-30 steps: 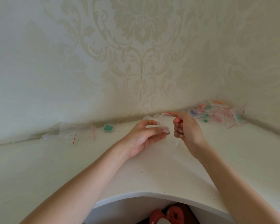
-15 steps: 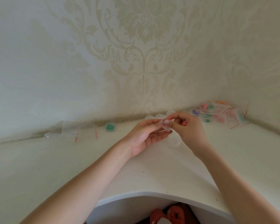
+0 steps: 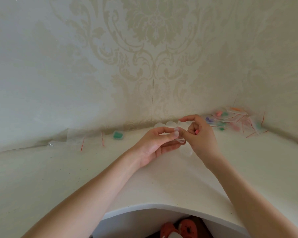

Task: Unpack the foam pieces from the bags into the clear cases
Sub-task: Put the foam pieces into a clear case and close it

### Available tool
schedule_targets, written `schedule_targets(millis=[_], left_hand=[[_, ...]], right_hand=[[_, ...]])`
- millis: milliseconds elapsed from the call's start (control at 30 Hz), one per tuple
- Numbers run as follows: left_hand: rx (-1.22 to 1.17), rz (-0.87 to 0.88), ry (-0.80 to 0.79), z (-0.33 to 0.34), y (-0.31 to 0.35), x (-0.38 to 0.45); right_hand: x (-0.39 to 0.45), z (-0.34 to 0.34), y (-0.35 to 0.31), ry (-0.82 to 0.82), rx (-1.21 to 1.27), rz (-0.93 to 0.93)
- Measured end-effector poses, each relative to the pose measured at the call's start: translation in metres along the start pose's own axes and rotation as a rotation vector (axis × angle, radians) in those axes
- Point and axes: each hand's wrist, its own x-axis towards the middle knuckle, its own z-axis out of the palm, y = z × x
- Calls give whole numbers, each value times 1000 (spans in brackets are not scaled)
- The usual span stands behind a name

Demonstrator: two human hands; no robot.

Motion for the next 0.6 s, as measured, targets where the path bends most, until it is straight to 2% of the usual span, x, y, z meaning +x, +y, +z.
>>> schedule_targets(millis=[200, 300, 367, 467, 600], left_hand=[[44, 9, 103, 0, -5, 4], [12, 3, 174, -3, -4, 7], [-10, 0, 210, -4, -4, 8], [-50, 0, 257, -5, -4, 9], [-69, -1, 276, -4, -4, 9]], right_hand=[[-2, 2, -1, -9, 0, 31], [1, 4, -4, -51, 350, 190], [2, 3, -5, -91, 505, 223], [0, 3, -6, -88, 491, 149], [-3, 1, -8, -64, 486, 146]])
